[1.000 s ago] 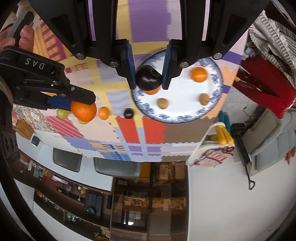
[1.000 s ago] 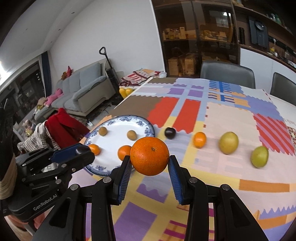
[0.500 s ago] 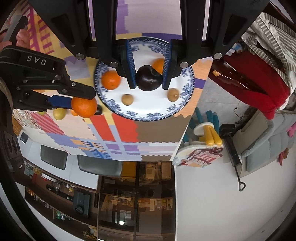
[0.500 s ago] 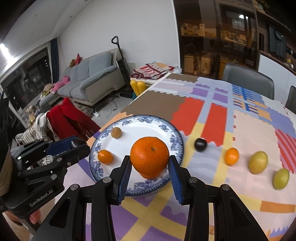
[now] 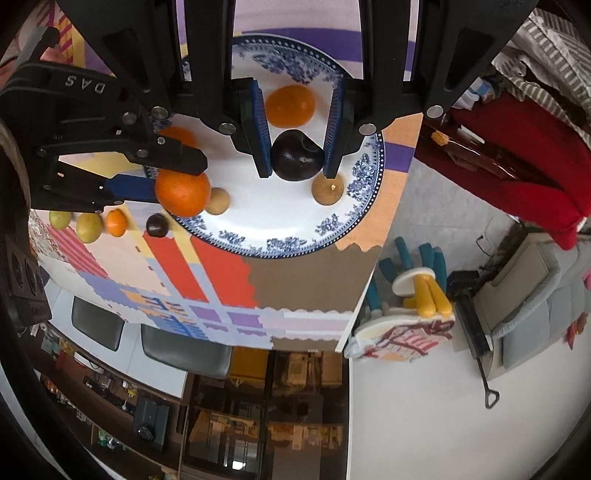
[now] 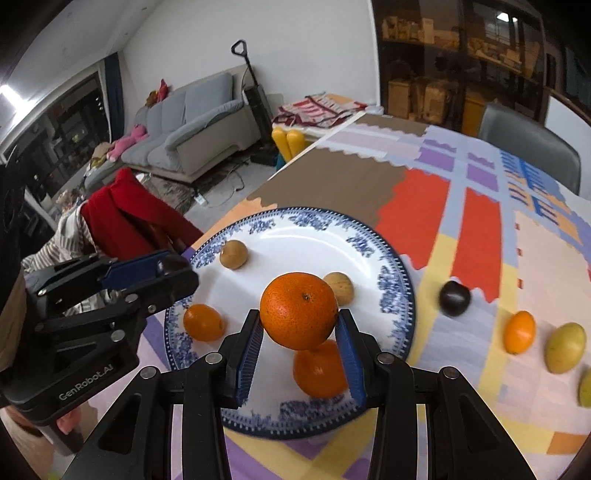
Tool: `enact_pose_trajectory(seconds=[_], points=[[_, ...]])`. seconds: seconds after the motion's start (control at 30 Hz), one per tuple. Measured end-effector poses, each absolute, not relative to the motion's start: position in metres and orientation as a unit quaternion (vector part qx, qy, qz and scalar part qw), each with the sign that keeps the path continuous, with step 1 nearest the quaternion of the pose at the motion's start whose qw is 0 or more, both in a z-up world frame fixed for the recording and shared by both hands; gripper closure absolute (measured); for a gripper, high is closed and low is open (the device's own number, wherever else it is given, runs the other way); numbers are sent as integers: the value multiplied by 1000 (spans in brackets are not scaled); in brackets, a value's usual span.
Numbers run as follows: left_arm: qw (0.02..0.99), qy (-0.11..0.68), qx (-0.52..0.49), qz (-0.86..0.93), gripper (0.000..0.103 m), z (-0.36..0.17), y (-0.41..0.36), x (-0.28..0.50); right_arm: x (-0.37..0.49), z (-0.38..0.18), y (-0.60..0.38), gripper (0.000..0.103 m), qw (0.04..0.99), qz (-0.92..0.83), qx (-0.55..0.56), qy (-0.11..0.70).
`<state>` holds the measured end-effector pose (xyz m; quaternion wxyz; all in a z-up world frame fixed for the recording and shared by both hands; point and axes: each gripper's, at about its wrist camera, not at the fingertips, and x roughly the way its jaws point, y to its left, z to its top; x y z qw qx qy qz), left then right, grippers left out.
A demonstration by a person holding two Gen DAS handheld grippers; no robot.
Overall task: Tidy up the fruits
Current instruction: 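Carry the plum and orange over the blue-rimmed plate with both tools, then open the left tool over the plate while the right tool releases its orange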
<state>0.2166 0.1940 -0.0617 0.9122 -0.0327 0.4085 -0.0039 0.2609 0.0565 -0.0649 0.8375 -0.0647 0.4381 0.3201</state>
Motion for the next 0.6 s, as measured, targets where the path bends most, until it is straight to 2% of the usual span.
enact_pose_trajectory(seconds=[0.5,0.6], points=[[896,442,-38,-12,75,-84,204,238,277,-85,77,61,824,316,-101,459],[897,440,-40,-8,66,-83,205,238,277,-87,78,61,823,313,-106,462]])
